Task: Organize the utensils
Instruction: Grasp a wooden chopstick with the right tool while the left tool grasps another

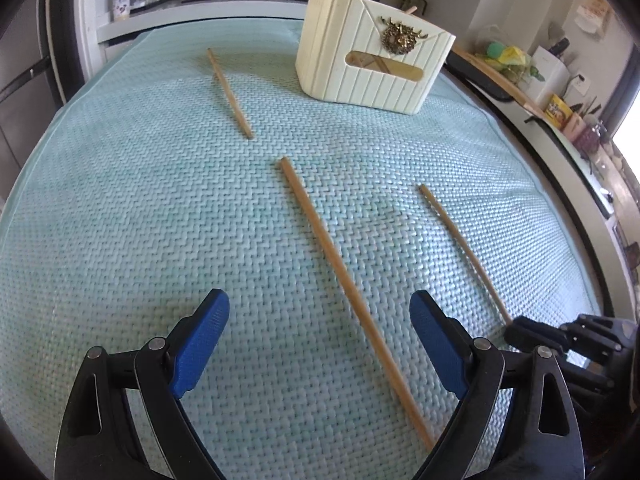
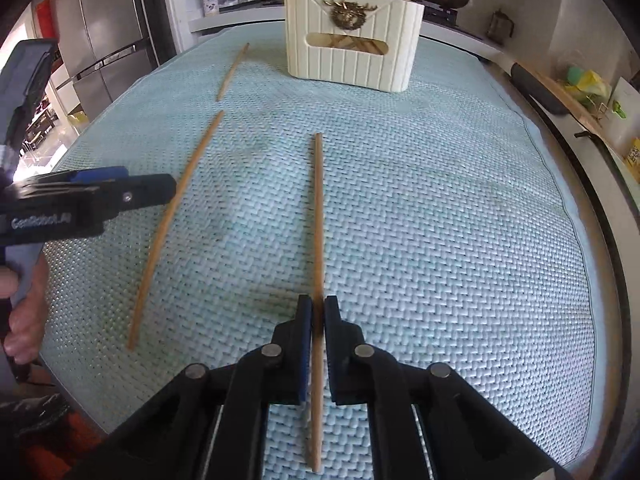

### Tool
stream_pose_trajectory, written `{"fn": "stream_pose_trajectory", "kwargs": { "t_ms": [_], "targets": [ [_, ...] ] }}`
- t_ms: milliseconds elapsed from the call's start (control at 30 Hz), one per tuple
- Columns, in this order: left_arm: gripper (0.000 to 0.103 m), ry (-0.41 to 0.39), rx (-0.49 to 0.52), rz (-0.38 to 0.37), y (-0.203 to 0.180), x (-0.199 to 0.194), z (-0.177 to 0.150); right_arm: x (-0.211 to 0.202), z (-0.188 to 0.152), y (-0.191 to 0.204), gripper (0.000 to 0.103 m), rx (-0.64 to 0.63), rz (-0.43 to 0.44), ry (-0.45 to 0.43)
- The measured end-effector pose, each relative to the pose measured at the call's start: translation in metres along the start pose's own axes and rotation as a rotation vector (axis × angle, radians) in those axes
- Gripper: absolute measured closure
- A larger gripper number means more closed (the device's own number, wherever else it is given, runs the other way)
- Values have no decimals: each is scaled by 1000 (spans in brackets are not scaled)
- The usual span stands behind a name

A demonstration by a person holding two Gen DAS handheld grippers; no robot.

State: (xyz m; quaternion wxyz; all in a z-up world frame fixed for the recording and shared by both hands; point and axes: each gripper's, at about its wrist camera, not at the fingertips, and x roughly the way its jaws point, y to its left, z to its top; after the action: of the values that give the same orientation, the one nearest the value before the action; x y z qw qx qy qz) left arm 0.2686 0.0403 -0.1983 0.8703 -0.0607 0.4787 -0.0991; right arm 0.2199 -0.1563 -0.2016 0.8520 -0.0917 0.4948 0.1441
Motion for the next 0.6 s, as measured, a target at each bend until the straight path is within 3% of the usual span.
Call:
{"fn": "stream_pose_trajectory", "kwargs": {
  "t_ms": [167,267,300,400,433,467,533,600],
  "targets": [
    [16,3,53,92,-7,21,19,11,16,-12,94,-1,47,-11],
    [25,14,76,109,-9,26,25,28,43,-8,79,-56,64,-4],
    [29,19,85,104,-10,26,27,34,53,-8,79,-68,84,-2],
    [50,38,101,91,-14,27,32,52,81,-5,80,-106,107,0],
    [61,44,103,83,-16,26,34,56,89,-6,84,-101,126,5],
    [74,50,102,74,-18,26,35,60,96,-7,97,-98,127,10],
    [92,56,103,48,-19,24,36,64,105,-7,97,-96,141,15],
    [98,59,83,16,-18,24,37,65,109,-13,97,-68,169,11]
  ]
}}
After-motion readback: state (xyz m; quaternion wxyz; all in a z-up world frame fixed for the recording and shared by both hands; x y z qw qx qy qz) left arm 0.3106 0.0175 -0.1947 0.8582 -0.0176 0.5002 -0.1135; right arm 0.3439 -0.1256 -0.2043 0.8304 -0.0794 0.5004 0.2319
